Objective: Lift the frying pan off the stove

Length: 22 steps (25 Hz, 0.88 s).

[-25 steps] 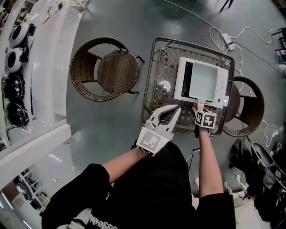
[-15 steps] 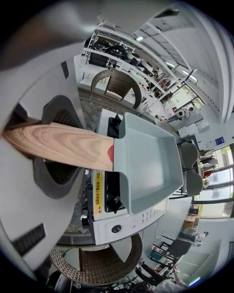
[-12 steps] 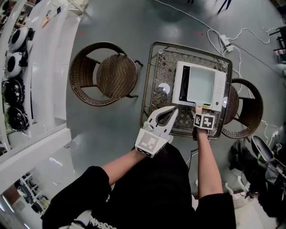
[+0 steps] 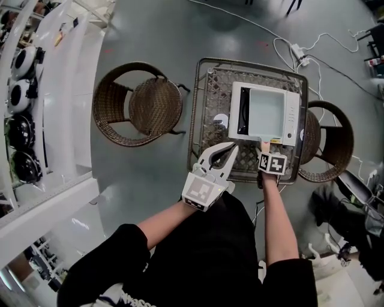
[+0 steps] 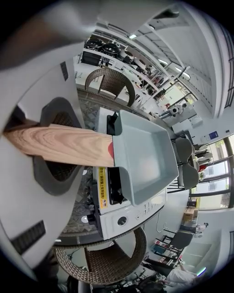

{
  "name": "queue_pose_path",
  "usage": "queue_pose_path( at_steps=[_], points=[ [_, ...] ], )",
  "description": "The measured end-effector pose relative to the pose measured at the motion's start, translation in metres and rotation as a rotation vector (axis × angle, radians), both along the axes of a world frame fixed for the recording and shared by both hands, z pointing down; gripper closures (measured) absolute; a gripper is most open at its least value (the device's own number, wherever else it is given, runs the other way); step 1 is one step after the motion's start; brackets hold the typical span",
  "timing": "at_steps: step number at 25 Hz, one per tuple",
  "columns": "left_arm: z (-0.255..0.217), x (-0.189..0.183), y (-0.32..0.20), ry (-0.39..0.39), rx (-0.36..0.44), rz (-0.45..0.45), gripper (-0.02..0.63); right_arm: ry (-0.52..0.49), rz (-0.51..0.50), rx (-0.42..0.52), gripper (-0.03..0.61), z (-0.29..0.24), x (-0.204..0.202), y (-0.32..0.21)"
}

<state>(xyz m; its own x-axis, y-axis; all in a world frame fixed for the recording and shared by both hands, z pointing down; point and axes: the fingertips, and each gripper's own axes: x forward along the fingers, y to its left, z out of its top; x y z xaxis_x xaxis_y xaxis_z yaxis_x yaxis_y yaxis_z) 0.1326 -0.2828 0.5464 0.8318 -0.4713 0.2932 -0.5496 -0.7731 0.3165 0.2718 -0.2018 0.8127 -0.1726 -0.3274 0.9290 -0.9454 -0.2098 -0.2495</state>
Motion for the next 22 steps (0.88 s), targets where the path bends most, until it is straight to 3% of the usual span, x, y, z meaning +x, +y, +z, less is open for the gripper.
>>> queue_pose_path(
  at_steps=[12, 22],
  points=[
    [-0.011, -0.009, 0.004, -0.009, 0.028, -0.037, 0.605, -0.027, 0.104, 0.051, 0.465, -0.021, -0.002, 0.016],
    [-0.034, -0.011, 0.018, 0.011, 0.064, -0.022, 0.605, -0.012, 0.085, 0.153, 0.465, -0.077, -0.022, 0.015]
  ],
)
